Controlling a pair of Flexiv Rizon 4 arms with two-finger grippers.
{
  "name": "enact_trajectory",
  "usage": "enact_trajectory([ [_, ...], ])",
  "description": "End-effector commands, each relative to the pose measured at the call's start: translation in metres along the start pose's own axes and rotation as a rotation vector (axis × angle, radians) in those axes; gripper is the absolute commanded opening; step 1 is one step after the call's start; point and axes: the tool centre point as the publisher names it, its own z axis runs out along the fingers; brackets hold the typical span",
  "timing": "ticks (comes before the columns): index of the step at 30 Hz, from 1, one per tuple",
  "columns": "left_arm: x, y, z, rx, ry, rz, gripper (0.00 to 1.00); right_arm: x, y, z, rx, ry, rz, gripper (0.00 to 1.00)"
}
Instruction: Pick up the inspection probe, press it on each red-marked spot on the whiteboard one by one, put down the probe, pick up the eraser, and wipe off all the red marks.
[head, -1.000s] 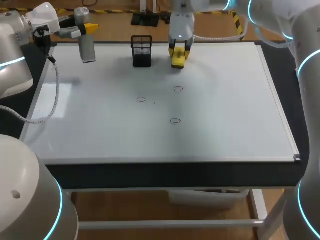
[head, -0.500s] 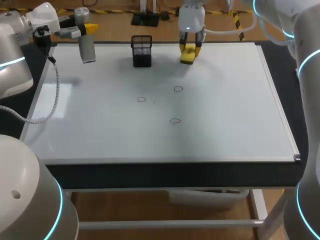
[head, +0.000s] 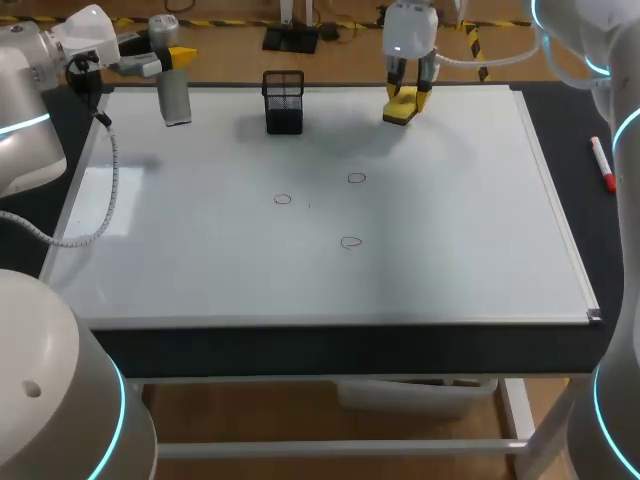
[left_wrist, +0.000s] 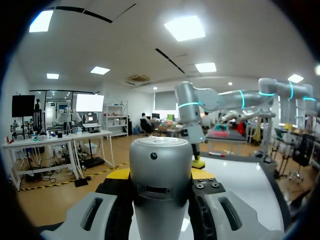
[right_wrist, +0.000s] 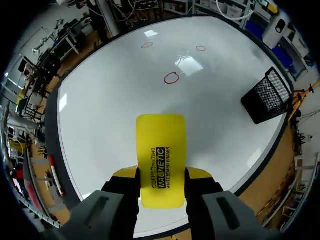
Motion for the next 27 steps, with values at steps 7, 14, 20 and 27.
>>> enact_trajectory([
  [7,0.001,-0.001,0.000,0.001,-0.003,0.001,0.00,0.049,0.020,-0.007,0.151,-0.045,0.123,0.00],
  [14,0.001,-0.001,0.000,0.001,-0.003,0.001,0.00,0.073,0.023,-0.007,0.209,-0.031,0.228,0.00],
  [20,0.001,-0.001,0.000,0.001,-0.003,0.001,0.00,0.093,0.026,-0.007,0.236,-0.051,0.318,0.00],
  [27,0.001,-0.001,0.000,0.001,-0.003,0.001,0.00,0.112,0.030,-0.005,0.267,-0.053,0.406,0.00],
])
